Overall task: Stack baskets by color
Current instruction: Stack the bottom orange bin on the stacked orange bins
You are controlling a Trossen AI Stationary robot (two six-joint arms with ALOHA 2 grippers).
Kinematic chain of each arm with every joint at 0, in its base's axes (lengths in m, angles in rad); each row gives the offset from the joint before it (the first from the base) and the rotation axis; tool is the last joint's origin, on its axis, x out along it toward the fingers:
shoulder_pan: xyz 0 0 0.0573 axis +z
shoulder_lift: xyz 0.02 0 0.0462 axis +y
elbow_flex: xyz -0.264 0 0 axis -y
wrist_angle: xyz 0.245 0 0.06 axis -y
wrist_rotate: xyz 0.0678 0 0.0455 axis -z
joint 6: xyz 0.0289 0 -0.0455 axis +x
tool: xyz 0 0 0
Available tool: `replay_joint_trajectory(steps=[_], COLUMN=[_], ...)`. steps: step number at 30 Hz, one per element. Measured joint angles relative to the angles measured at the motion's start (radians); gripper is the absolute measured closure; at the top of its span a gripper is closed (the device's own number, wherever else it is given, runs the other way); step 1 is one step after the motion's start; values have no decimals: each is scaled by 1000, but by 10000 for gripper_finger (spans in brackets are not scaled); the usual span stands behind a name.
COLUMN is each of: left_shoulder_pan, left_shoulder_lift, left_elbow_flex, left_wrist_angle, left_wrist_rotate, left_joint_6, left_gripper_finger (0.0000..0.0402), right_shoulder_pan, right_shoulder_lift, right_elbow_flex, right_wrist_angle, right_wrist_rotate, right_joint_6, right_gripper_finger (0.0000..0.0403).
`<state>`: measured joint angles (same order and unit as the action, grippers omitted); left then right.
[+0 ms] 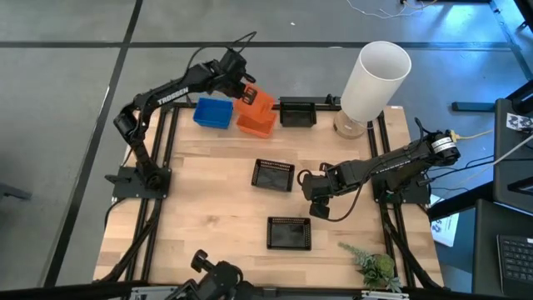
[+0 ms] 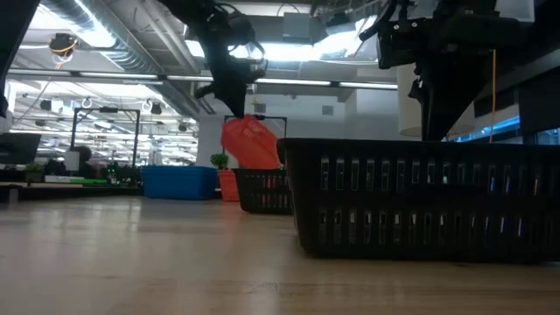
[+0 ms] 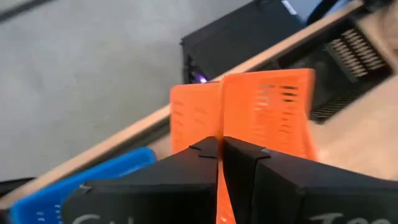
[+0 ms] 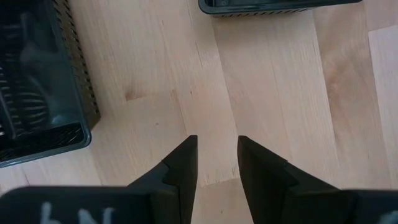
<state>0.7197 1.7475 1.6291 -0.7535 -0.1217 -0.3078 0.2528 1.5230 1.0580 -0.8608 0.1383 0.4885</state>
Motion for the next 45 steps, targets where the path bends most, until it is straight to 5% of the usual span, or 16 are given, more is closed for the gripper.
replay_joint_trajectory(steps=[15,45], left_shoulder_pan=[17,115], left_shoulder_lift=[0,91], left_elbow_flex=[8,7], left_wrist_angle=[-55,-45], left_wrist_rotate=[204,397], left_joint_6=[-37,-75], left_gripper_finger=[401,401], right_shoulder_pan=[0,0], right_shoulder_lift=[0,0], right_elbow_flex=[0,0], right_wrist_angle=[0,1], right_wrist_rotate=[0,0], right_joint_6=[0,-22], right_gripper_finger=[289,289])
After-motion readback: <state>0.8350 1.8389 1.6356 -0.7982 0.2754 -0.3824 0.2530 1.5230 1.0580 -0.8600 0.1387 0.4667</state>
